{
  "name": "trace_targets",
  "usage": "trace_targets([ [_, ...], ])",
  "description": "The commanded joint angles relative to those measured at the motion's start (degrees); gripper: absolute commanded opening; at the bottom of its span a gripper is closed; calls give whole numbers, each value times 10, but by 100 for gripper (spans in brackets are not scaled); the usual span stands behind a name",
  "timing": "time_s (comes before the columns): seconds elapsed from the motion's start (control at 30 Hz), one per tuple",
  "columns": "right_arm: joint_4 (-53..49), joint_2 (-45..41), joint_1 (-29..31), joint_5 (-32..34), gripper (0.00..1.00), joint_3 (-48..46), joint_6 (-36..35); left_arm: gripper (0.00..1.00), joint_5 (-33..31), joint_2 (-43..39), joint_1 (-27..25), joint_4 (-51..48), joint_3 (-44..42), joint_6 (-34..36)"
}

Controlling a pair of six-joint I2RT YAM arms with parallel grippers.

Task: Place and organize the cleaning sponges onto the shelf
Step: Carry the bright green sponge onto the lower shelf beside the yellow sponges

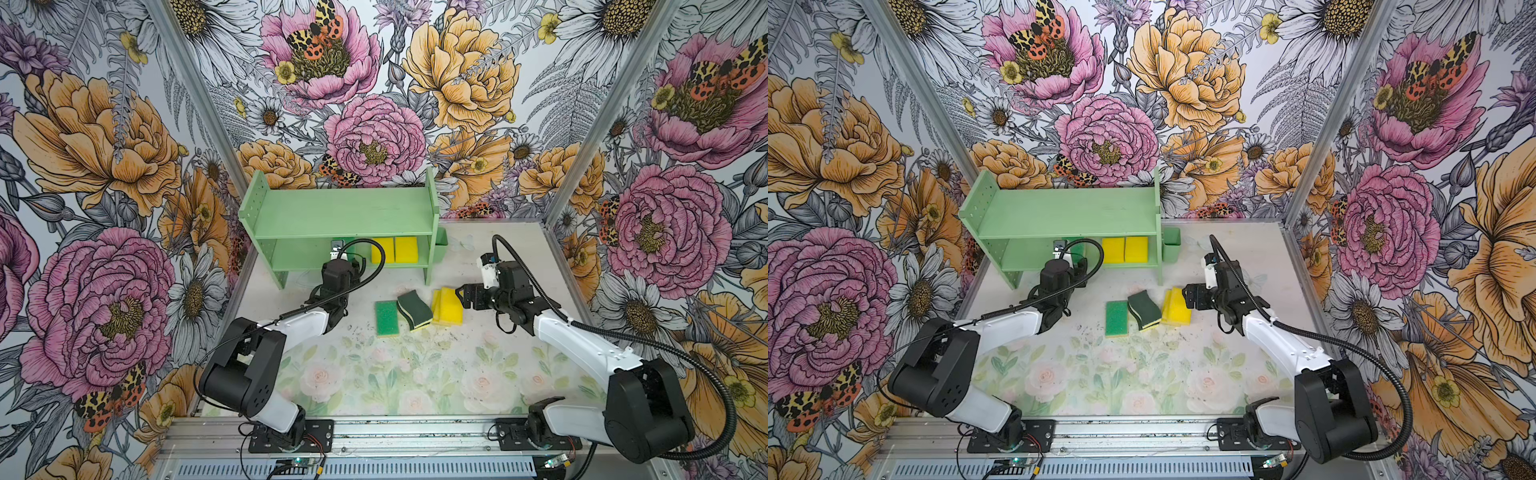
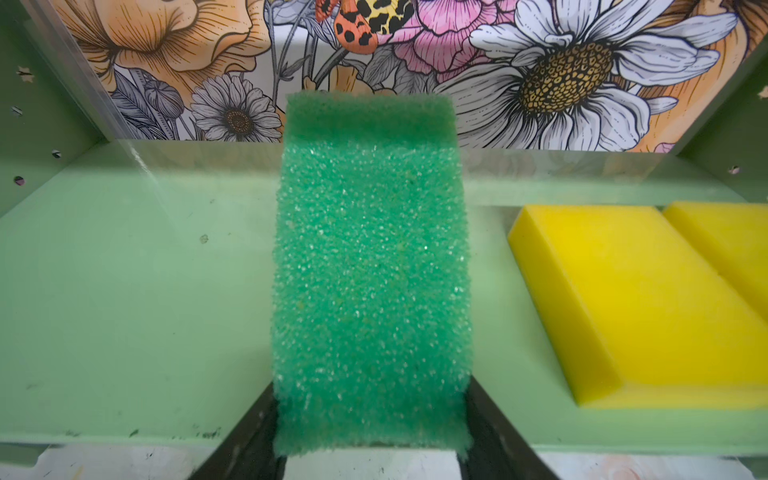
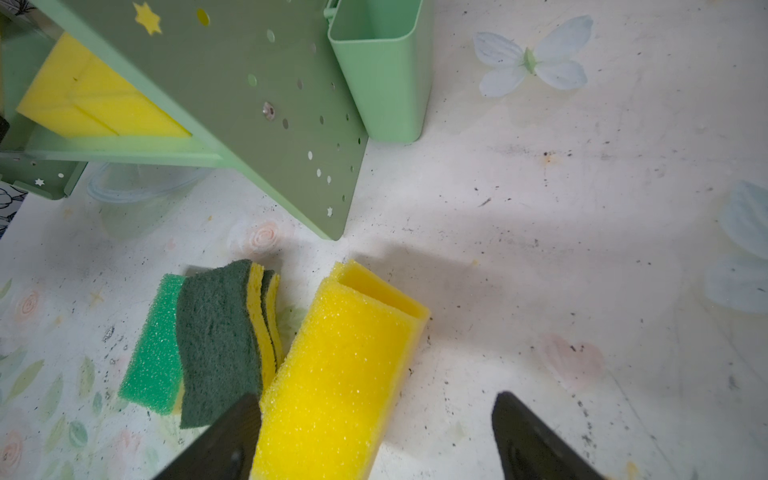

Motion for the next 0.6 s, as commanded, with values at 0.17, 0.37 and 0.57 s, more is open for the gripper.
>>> trace_targets([
  [0.17,2,3,2,2,89,1,5,60,9,7,4,32,-12,2],
  [0.37,2,4,2,3,89,2,5,61,1,19,4,34,-13,-10],
  [0.57,2,6,2,3,89,0,3,63,2,26,4,42,-16,-16],
])
